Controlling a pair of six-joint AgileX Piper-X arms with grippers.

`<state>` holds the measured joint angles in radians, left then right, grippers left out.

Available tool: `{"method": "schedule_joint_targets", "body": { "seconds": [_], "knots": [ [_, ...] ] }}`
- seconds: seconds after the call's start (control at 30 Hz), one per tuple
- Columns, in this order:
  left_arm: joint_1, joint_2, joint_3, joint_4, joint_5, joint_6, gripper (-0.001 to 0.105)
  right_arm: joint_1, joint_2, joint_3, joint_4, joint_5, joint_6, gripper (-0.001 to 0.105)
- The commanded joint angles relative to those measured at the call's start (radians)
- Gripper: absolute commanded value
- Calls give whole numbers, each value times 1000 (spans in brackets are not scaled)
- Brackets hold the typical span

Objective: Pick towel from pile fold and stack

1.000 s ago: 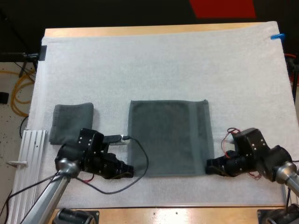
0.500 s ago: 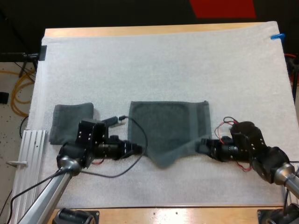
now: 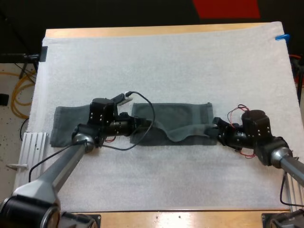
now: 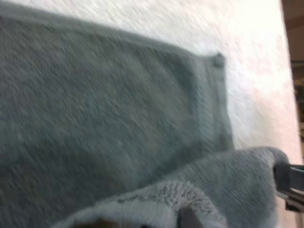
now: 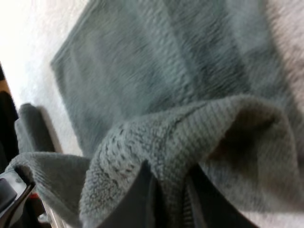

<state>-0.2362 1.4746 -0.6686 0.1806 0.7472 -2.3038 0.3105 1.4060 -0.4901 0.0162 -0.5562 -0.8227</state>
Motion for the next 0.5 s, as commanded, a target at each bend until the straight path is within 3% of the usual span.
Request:
{"method": "schedule_joint_targets", "body": {
  "seconds": [0.0, 0.27, 0.47],
  "knots": [
    [-5, 13, -13, -7, -21, 0, 0, -8, 13, -23, -16, -10, -1, 0],
    [-5, 24, -17, -6, -176, 38, 0, -8, 87, -122, -38, -1, -4, 0],
    [-5, 24, -17, -6, -279, 71, 0, -8, 115, -151, -38, 68, -4, 0]
  ]
}}
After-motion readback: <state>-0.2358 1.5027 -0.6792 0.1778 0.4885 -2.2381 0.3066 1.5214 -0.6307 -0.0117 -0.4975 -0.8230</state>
